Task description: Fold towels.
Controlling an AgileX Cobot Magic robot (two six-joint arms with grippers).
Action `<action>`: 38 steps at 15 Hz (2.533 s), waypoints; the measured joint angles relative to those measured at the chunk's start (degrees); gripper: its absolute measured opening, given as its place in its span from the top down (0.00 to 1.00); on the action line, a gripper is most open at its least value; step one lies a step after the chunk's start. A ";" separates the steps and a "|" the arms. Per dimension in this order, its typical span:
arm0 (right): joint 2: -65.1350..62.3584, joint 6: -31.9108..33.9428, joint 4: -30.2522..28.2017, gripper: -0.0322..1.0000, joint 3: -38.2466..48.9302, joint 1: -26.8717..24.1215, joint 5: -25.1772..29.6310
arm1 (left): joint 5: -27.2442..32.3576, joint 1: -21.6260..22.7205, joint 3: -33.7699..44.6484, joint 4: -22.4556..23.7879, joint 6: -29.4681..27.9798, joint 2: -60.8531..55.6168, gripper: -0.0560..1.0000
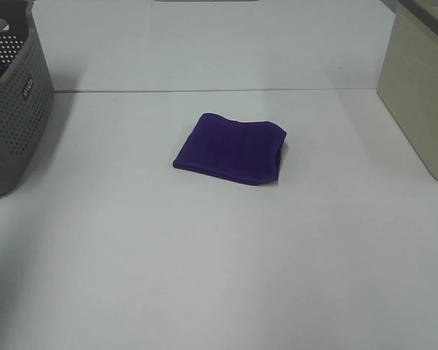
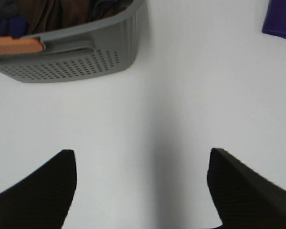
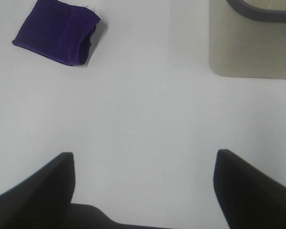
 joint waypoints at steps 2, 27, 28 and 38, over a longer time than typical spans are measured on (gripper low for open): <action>-12.66 0.00 -1.03 0.21 7.85 0.00 0.00 | -1.43 0.00 6.93 0.40 0.11 -10.66 0.28; -43.32 0.06 -3.04 0.12 34.15 0.00 -6.53 | -2.98 4.47 28.88 1.55 0.06 -51.91 0.28; -43.32 0.06 -3.04 0.12 34.15 0.00 -6.53 | -2.98 4.47 28.88 1.55 0.06 -51.91 0.28; -43.32 0.06 -2.98 0.12 34.15 0.00 -6.53 | -2.98 2.29 28.88 1.55 0.06 -51.91 0.28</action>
